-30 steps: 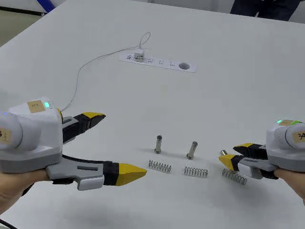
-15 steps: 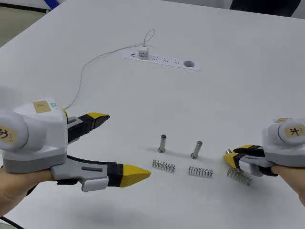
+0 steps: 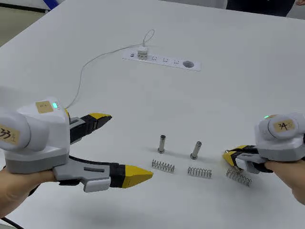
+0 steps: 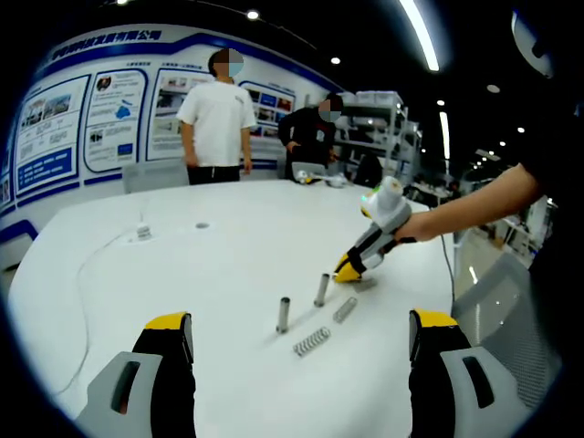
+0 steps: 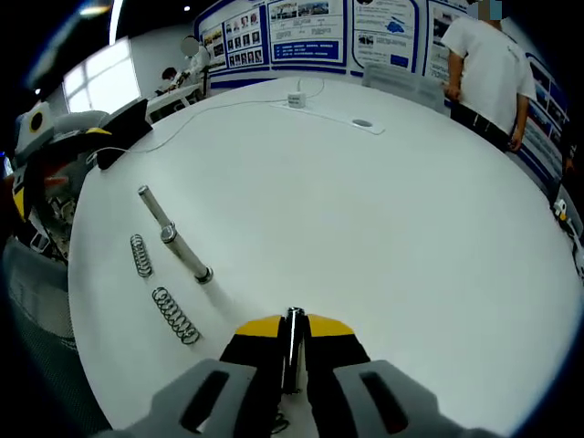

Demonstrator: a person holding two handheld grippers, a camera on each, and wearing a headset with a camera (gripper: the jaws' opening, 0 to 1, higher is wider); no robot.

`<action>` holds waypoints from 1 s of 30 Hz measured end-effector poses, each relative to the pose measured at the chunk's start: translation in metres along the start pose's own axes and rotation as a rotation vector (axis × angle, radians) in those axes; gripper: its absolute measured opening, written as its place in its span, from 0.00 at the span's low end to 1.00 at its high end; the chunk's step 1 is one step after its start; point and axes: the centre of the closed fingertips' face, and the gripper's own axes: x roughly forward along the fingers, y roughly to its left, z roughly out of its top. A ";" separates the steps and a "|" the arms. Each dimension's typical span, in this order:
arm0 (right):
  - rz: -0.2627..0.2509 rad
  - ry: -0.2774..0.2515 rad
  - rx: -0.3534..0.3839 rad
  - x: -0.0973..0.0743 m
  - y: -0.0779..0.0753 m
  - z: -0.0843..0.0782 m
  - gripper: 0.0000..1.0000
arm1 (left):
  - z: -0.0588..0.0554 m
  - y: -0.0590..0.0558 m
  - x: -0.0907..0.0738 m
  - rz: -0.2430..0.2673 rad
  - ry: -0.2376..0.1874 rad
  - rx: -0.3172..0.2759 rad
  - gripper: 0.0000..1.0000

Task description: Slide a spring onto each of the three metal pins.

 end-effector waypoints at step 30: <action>-0.040 -0.055 -0.054 -0.024 -0.004 0.012 0.07 | 0.009 -0.013 0.000 -0.020 -0.017 0.017 1.00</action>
